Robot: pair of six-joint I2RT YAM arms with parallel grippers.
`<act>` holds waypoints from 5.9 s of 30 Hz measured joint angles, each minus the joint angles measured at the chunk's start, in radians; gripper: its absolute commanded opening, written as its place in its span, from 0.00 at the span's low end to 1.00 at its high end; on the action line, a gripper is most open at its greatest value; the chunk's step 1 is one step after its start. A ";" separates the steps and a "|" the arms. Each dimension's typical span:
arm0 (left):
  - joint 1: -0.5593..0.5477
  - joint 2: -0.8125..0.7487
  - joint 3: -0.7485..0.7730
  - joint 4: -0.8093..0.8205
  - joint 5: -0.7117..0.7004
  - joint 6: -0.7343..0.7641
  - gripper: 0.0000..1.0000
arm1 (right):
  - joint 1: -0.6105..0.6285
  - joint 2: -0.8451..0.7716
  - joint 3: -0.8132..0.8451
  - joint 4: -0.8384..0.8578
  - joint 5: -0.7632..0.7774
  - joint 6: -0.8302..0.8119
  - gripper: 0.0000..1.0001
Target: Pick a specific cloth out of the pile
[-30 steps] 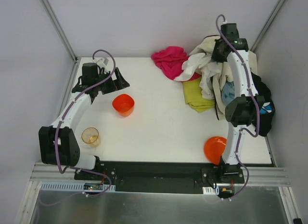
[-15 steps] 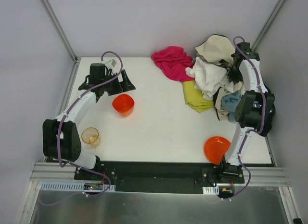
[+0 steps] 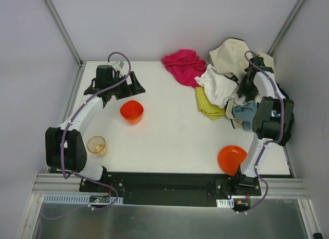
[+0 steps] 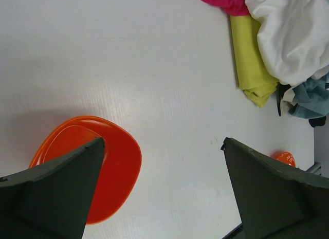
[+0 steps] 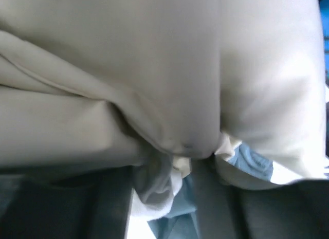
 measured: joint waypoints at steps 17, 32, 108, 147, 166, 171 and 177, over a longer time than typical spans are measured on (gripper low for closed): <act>0.001 -0.110 -0.024 0.023 -0.115 0.002 0.99 | 0.085 -0.309 -0.079 -0.048 -0.067 -0.054 0.96; 0.008 -0.110 -0.051 0.024 -0.115 0.026 0.99 | 0.370 -0.199 0.274 -0.101 -0.076 -0.122 0.96; 0.008 -0.061 -0.072 0.035 -0.013 0.047 0.99 | 0.303 0.247 0.688 0.081 -0.180 0.143 0.01; 0.008 0.000 -0.088 0.093 0.094 0.023 0.99 | -0.129 -0.108 -0.131 0.080 0.008 0.103 0.32; 0.008 0.000 -0.088 0.117 0.115 0.016 0.99 | -0.066 -0.422 -0.084 -0.030 0.032 0.018 0.96; 0.008 0.000 -0.088 0.119 0.115 0.016 0.99 | 0.026 -0.446 -0.020 -0.046 0.021 0.026 0.96; 0.008 0.000 -0.088 0.123 0.115 0.013 0.99 | 0.135 -0.404 -0.032 -0.014 -0.086 0.107 0.96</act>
